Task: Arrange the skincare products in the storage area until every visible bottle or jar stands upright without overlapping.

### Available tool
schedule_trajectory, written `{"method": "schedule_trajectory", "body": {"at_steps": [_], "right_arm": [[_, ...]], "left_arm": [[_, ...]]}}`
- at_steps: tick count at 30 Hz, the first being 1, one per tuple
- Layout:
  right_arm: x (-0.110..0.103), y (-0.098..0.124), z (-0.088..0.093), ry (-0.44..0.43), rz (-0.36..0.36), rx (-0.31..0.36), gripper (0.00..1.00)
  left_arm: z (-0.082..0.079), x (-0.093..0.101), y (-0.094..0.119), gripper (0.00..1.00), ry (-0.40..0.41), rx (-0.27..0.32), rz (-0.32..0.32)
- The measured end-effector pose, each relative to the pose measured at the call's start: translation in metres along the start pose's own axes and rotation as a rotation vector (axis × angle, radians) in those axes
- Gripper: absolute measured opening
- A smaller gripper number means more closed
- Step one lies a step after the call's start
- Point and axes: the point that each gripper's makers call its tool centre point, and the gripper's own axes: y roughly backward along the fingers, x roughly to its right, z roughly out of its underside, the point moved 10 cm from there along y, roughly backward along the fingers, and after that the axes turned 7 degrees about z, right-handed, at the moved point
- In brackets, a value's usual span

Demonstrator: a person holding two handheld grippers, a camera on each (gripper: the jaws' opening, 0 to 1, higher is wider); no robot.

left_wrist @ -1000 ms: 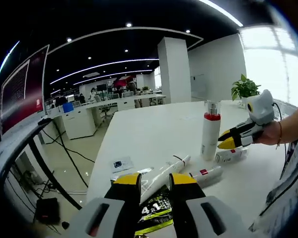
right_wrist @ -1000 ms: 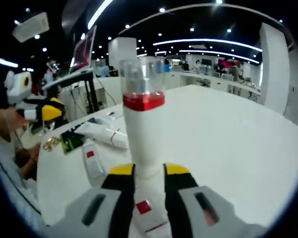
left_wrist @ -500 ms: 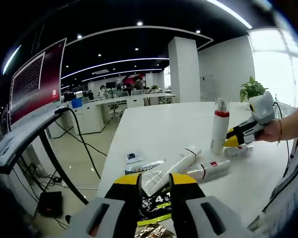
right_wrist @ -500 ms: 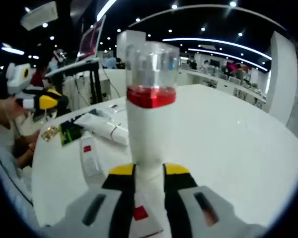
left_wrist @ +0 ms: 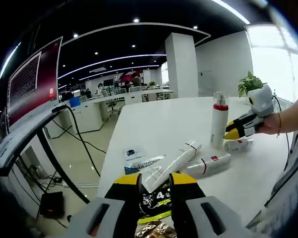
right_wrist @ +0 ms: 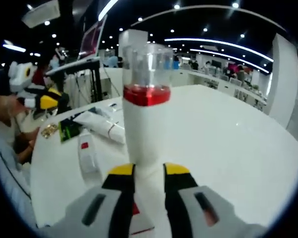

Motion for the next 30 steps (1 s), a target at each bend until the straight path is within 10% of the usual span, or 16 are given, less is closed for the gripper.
{"method": "schedule_trajectory", "body": {"at_steps": [14, 30], "right_arm": [[-0.036, 0.036, -0.032, 0.047, -0.081, 0.096, 0.25], [-0.106, 0.001, -0.119, 0.292, -0.365, 0.116, 0.27]], "left_arm": [[0.001, -0.021, -0.003, 0.23, 0.082, -0.026, 0.033], [0.011, -0.042, -0.004, 0.24, 0.123, -0.047, 0.088]]}}
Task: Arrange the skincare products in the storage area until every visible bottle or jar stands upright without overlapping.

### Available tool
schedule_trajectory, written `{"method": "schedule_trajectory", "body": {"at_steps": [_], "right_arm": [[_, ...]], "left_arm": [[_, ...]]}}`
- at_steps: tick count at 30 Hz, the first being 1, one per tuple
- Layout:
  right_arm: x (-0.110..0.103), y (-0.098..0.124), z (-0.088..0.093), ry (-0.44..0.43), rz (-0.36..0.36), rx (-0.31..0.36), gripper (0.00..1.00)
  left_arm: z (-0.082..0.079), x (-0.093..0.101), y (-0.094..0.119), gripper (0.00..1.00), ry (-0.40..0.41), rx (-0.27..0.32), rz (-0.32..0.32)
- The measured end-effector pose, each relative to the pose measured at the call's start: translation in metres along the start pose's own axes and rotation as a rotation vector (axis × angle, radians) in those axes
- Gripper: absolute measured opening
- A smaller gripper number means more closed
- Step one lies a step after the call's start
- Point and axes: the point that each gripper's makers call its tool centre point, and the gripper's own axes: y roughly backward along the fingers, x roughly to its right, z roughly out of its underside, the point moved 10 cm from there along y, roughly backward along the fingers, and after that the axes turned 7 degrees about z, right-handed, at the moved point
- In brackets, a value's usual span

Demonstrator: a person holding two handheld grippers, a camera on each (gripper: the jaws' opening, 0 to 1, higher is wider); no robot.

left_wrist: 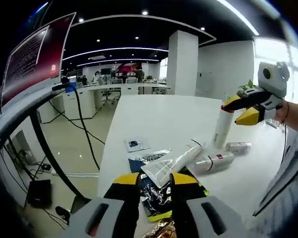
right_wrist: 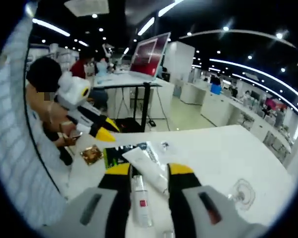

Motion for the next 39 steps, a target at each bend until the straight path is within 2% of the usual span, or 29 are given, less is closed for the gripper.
{"method": "schedule_trajectory", "body": {"at_steps": [3, 7, 8, 10, 12, 16, 20, 22, 24, 27, 30, 35, 39], "right_arm": [[-0.002, -0.015, -0.009, 0.005, -0.032, -0.019, 0.28], [0.001, -0.032, -0.018, 0.106, -0.036, -0.067, 0.3], [0.003, -0.04, -0.018, 0.166, -0.05, -0.12, 0.31], [0.004, -0.047, -0.014, 0.229, -0.069, -0.191, 0.34], [0.006, -0.053, -0.012, 0.254, -0.077, -0.224, 0.34], [0.017, -0.063, -0.014, 0.246, -0.09, -0.288, 0.34], [0.025, -0.071, -0.02, 0.298, -0.106, -0.335, 0.33], [0.03, -0.078, -0.022, 0.313, -0.132, -0.384, 0.32], [0.03, -0.084, -0.02, 0.325, -0.203, -0.443, 0.32], [0.031, -0.091, -0.018, 0.356, -0.261, -0.491, 0.32], [0.034, -0.1, -0.011, 0.357, -0.263, -0.538, 0.32], [0.033, -0.11, 0.005, 0.401, -0.328, -0.65, 0.31], [0.037, -0.117, 0.011, 0.39, -0.328, -0.691, 0.31]], "left_arm": [[0.003, -0.003, 0.002, 0.24, 0.022, -0.005, 0.004], [0.004, -0.002, 0.004, 0.24, 0.025, -0.012, 0.019], [0.006, -0.002, 0.004, 0.24, 0.022, -0.02, 0.026], [0.008, -0.001, 0.004, 0.24, 0.026, -0.024, 0.034], [0.008, -0.001, 0.004, 0.24, 0.027, -0.024, 0.038], [0.009, -0.001, 0.006, 0.24, 0.024, -0.022, 0.043], [0.011, -0.004, 0.007, 0.24, 0.025, -0.031, 0.039], [0.01, -0.005, 0.008, 0.24, 0.034, -0.028, 0.04], [0.009, -0.005, 0.008, 0.24, 0.036, -0.026, 0.044], [0.009, -0.004, 0.007, 0.24, 0.026, -0.031, 0.049], [0.008, -0.003, 0.007, 0.24, 0.028, -0.028, 0.051], [0.008, -0.003, 0.006, 0.24, 0.019, -0.034, 0.056], [0.007, -0.005, 0.006, 0.24, 0.016, -0.043, 0.056]]}}
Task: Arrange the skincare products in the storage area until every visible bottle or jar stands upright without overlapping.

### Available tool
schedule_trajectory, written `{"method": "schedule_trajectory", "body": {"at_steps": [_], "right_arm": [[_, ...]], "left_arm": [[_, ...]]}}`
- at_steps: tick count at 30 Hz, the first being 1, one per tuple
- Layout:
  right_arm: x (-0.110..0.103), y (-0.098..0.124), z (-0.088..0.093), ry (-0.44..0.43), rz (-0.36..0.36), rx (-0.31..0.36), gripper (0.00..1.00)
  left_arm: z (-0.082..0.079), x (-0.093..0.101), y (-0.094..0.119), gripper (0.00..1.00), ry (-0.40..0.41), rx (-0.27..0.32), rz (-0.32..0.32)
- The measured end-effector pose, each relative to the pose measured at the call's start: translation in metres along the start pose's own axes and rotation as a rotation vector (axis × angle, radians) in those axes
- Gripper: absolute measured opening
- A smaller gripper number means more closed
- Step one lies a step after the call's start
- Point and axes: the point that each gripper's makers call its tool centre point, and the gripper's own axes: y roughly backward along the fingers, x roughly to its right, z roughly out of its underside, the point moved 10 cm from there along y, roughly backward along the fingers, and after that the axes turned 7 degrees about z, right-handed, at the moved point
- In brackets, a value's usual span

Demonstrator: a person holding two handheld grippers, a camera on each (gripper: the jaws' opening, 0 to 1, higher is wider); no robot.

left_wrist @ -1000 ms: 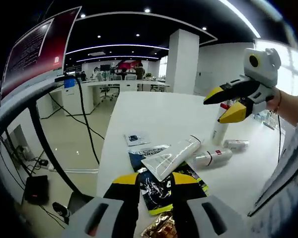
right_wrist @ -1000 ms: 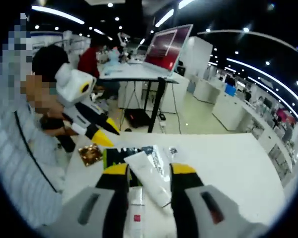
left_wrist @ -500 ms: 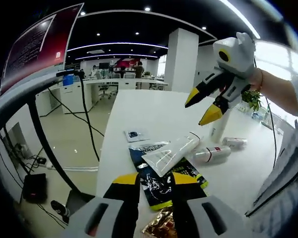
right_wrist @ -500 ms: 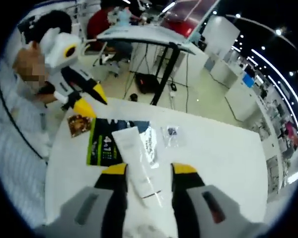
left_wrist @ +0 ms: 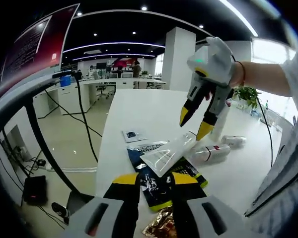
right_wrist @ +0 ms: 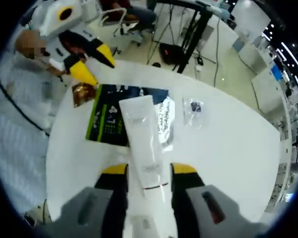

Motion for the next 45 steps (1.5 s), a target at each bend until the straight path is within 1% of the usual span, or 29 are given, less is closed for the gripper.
{"method": "schedule_trajectory", "body": {"at_steps": [2, 4, 7, 11, 13, 14, 15, 18, 21, 27, 31, 35, 37, 43, 45], "right_arm": [[0.0, -0.004, 0.0, -0.002, -0.011, -0.01, 0.32], [-0.001, -0.009, 0.002, 0.005, -0.034, -0.035, 0.32], [-0.001, -0.019, 0.005, 0.043, -0.033, -0.093, 0.31], [0.0, -0.031, 0.007, 0.047, -0.038, -0.12, 0.3], [-0.001, -0.034, 0.008, 0.066, -0.042, -0.132, 0.3], [-0.001, -0.035, 0.008, 0.096, -0.046, -0.134, 0.3], [-0.001, -0.035, 0.007, 0.104, -0.051, -0.135, 0.3], [0.001, -0.036, 0.007, 0.108, -0.066, -0.137, 0.3], [0.003, -0.038, 0.008, 0.113, -0.084, -0.139, 0.3], [0.005, -0.042, 0.008, 0.108, -0.115, -0.141, 0.3], [0.005, -0.043, 0.006, 0.114, -0.117, -0.148, 0.31], [0.005, -0.046, 0.002, 0.129, -0.12, -0.188, 0.3], [0.004, -0.046, 0.0, 0.112, -0.11, -0.208, 0.3], [0.0, -0.042, 0.005, 0.109, -0.098, -0.189, 0.29], [-0.003, -0.041, 0.006, 0.105, -0.078, -0.182, 0.28]], "left_arm": [[0.0, 0.0, -0.001, 0.24, 0.0, -0.004, 0.001], [-0.001, 0.0, -0.002, 0.24, -0.004, -0.01, 0.007], [-0.002, 0.0, -0.003, 0.24, -0.007, -0.012, 0.011], [-0.002, 0.0, -0.005, 0.24, -0.014, -0.013, 0.016], [-0.002, -0.001, -0.006, 0.25, -0.013, -0.016, 0.021], [-0.002, -0.001, -0.007, 0.25, -0.009, -0.018, 0.024], [-0.002, -0.002, -0.008, 0.25, -0.002, -0.019, 0.03], [-0.003, -0.003, -0.012, 0.26, 0.055, -0.015, 0.059], [-0.004, -0.005, -0.017, 0.26, 0.091, -0.018, 0.079], [-0.006, -0.007, -0.026, 0.26, 0.121, -0.031, 0.099], [-0.006, -0.009, -0.034, 0.26, 0.132, -0.047, 0.11], [-0.005, -0.011, -0.041, 0.26, 0.168, -0.056, 0.128], [-0.006, -0.011, -0.043, 0.26, 0.177, -0.051, 0.136], [-0.005, -0.013, -0.046, 0.26, 0.178, -0.064, 0.133], [-0.005, -0.013, -0.045, 0.26, 0.186, -0.066, 0.133]]}}
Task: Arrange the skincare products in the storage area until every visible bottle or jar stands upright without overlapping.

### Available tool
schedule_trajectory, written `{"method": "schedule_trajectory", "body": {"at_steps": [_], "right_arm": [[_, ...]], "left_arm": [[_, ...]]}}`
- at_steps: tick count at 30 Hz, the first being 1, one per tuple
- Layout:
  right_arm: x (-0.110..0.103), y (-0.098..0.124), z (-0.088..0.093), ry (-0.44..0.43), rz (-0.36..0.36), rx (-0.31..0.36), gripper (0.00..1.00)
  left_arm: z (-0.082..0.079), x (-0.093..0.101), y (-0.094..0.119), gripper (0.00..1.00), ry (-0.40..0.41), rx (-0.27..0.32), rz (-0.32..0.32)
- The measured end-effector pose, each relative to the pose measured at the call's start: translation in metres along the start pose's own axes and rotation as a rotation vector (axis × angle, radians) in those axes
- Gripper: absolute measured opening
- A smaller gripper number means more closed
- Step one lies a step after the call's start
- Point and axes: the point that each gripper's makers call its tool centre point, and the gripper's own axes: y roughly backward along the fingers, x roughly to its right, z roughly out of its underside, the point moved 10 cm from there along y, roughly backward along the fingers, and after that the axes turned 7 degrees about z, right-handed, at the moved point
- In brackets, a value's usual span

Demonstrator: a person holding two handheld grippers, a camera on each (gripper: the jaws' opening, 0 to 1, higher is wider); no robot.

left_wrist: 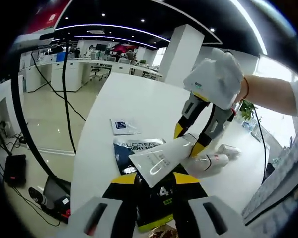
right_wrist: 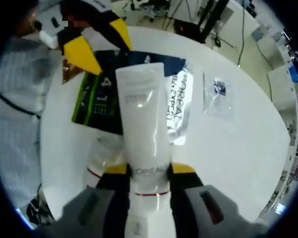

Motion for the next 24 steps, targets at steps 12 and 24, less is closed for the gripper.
{"method": "schedule_trajectory", "body": {"at_steps": [12, 24], "right_arm": [[-0.027, 0.008, 0.013, 0.041, 0.27, 0.145, 0.27], [-0.052, 0.01, 0.018, 0.185, 0.502, 0.222, 0.26]], "left_arm": [[-0.002, -0.002, -0.004, 0.26, 0.042, -0.007, 0.03], [-0.002, -0.006, -0.017, 0.28, 0.119, -0.051, 0.131]]}}
